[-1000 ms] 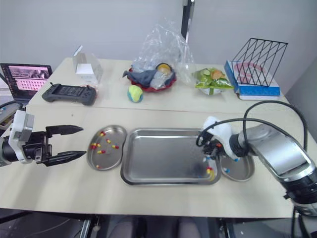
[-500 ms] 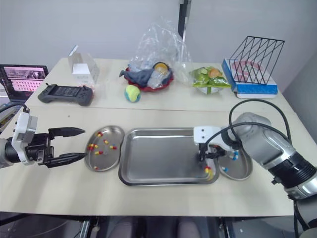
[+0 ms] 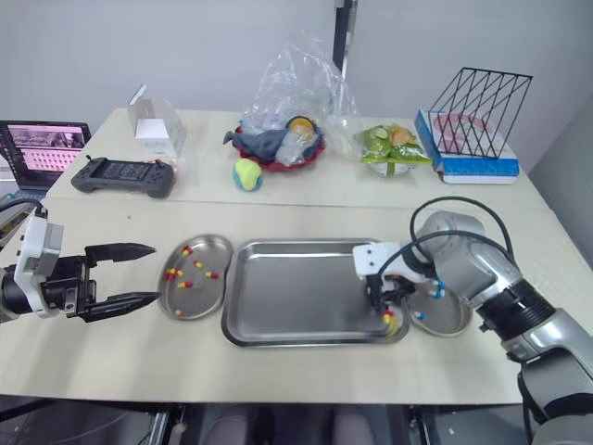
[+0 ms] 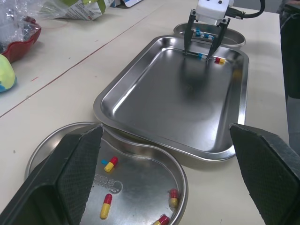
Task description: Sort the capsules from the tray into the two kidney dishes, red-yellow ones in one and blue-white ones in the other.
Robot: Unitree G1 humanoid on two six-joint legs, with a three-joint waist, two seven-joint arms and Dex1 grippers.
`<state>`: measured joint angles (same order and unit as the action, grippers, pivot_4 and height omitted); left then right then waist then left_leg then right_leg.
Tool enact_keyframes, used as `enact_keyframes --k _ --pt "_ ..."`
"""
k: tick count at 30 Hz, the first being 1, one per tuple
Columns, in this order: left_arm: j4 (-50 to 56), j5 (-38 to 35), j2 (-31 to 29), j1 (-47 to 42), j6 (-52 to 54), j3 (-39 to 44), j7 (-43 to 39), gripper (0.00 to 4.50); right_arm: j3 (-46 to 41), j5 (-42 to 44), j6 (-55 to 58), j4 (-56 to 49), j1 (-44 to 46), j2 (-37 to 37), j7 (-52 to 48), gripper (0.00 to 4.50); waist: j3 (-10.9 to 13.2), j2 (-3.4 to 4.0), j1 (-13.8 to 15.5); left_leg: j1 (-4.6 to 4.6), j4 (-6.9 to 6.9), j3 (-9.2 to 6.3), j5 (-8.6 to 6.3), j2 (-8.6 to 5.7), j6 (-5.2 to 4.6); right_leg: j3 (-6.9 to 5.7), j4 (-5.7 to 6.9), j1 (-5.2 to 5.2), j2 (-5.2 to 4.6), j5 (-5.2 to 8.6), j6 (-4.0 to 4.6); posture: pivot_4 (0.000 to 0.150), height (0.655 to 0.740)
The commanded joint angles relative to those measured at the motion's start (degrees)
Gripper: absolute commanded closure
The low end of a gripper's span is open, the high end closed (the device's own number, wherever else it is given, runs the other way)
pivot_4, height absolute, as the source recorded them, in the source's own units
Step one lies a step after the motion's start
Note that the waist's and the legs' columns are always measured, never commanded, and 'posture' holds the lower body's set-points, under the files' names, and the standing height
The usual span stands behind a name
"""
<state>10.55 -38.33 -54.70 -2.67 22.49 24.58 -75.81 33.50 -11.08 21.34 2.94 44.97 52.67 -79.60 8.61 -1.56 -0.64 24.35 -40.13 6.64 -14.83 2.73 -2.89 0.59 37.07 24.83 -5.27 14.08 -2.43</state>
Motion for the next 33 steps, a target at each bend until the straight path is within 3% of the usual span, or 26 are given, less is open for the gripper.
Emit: enact_keyframes --k 1,14,19,33 --pt "1.88 -0.97 -0.54 0.59 0.09 2.27 0.59 0.0 -1.86 -0.94 -0.48 0.08 0.81 -0.06 -1.06 1.64 0.0 0.0 -0.05 0.0 0.0 0.0 0.0 0.0 0.0 0.0 0.0 0.0 0.0 0.0 0.0 0.15 0.7204" --pt "0.75 -0.85 -0.31 1.08 -1.38 2.28 -0.14 0.0 -2.54 -2.83 4.77 -0.9 0.51 -0.58 -2.73 1.64 0.0 0.0 -0.04 -0.03 0.0 0.01 0.01 0.0 0.02 0.0 0.01 -0.02 0.01 0.01 0.02 0.15 0.7204" --pt "0.37 -0.65 -0.35 0.85 -1.76 1.93 -0.19 0.0 -2.39 -3.38 5.29 -1.55 0.1 -0.36 -2.55 3.11 0.0 0.0 -0.03 -0.03 0.0 0.01 0.01 0.0 0.02 -0.01 0.01 -0.02 0.01 0.01 0.02 0.15 0.7204" --pt "0.13 -0.43 -0.48 0.1 -1.78 1.47 -0.09 0.0 -3.76 -2.95 5.19 -1.96 -0.42 -2.34 -1.05 3.11 0.0 0.0 -0.05 -0.03 0.01 0.03 0.01 -0.01 0.03 0.0 0.01 -0.02 0.02 0.01 0.02 0.15 0.7204"
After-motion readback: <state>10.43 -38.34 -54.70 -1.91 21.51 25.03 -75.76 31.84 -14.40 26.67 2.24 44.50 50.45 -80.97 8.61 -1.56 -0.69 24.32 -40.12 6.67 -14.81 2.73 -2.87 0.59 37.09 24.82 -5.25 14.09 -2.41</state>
